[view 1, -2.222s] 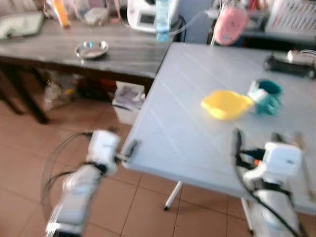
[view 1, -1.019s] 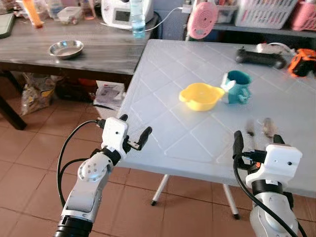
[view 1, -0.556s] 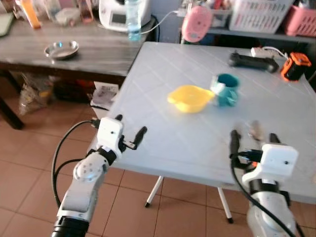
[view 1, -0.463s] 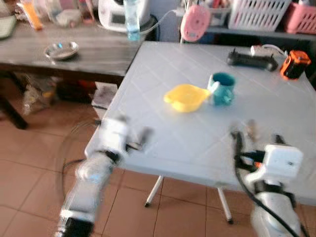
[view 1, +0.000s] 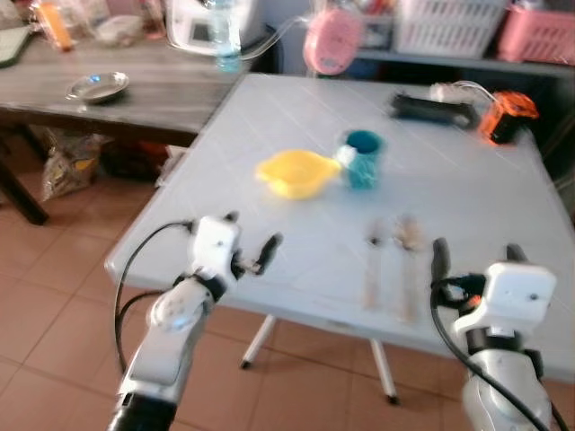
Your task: Setting the table
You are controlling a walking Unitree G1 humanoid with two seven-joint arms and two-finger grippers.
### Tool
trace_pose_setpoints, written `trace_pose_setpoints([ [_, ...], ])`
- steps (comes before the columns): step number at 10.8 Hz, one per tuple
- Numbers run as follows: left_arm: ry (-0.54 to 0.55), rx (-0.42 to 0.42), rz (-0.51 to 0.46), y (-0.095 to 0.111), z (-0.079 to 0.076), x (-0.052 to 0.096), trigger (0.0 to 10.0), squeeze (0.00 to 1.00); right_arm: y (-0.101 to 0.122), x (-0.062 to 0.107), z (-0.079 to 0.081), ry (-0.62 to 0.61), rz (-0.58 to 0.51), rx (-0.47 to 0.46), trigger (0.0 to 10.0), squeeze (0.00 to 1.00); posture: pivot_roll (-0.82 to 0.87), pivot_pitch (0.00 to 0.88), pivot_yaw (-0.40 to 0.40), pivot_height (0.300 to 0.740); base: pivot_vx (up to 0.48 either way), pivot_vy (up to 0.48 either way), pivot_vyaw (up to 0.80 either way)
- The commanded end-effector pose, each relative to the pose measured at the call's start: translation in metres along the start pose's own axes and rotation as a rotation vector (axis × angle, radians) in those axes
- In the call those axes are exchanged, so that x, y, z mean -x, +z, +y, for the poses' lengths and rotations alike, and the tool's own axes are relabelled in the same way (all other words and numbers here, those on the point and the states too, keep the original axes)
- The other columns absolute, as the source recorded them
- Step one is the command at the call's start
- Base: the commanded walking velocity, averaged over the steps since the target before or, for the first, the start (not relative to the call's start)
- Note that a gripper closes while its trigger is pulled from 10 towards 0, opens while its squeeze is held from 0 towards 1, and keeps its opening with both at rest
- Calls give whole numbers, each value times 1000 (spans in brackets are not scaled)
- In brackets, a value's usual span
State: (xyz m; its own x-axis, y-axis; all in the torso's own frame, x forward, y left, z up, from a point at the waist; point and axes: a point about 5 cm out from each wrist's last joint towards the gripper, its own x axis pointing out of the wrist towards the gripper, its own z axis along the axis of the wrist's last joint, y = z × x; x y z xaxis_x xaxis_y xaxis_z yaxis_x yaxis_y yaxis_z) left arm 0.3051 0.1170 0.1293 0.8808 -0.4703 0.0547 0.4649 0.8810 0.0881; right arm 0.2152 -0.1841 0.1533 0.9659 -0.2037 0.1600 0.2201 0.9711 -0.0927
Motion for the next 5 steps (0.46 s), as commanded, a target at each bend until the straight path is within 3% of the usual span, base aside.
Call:
trace_pose_setpoints([
  [1, 31, -16, -2, 0, 11, 3, 10000, 0, 4, 0, 4, 13, -16, -13, 10000, 0, 94, 94, 12, 740, 0, 0, 0],
  [2, 58, -60, -37, 3, 14, 3, 10000, 0, 4, -1, 5, 14, -18, -15, 10000, 0, 93, 95, 13, 740, 0, 0, 0],
  [5, 15, -12, -22, 2, 10, 4, 10000, 0, 6, 0, 7, 23, -28, -23, 10000, 0, 94, 100, 14, 740, 0, 0, 0],
])
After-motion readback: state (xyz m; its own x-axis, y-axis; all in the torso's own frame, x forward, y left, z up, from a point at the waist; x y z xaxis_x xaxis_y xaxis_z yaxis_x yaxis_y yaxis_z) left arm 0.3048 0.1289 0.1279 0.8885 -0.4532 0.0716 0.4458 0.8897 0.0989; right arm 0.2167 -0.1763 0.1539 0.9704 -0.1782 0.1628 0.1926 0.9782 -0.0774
